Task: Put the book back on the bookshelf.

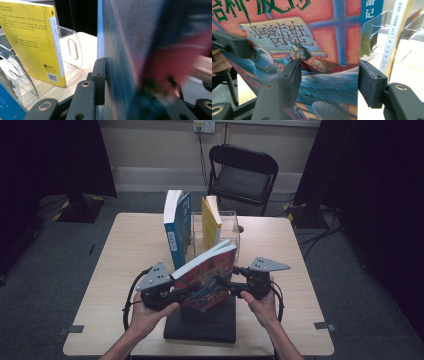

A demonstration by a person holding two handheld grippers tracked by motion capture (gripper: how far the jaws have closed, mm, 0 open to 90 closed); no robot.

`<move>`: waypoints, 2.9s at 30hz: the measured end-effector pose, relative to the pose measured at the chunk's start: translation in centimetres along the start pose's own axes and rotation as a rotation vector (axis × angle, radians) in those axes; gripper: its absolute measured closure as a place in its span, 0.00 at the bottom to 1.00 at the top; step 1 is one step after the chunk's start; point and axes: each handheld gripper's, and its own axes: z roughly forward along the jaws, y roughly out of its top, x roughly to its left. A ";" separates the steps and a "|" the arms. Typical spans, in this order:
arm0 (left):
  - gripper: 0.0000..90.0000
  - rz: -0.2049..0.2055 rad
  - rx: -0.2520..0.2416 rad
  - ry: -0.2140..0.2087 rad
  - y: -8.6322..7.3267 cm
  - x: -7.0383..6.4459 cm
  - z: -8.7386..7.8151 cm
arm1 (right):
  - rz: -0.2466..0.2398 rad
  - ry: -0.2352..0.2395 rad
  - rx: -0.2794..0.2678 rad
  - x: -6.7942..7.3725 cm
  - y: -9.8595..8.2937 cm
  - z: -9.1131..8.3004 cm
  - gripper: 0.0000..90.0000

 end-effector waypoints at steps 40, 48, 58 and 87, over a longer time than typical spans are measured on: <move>0.83 -0.174 -0.077 0.077 -1.3 1.5 -0.1 | 0.116 -0.213 0.131 -3.2 -5.8 -5.4 0.26; 0.83 -0.207 -0.073 0.075 -1.7 2.2 -1.1 | 0.148 -0.348 0.245 -5.7 -9.1 -7.7 0.24; 0.83 -0.220 -0.054 0.105 -1.4 2.4 -1.0 | 0.165 -0.445 0.409 -8.0 -11.9 -6.9 0.20; 0.83 -0.263 -0.049 0.336 1.4 4.4 2.1 | 0.054 -0.491 0.391 -7.7 -12.9 -6.0 0.14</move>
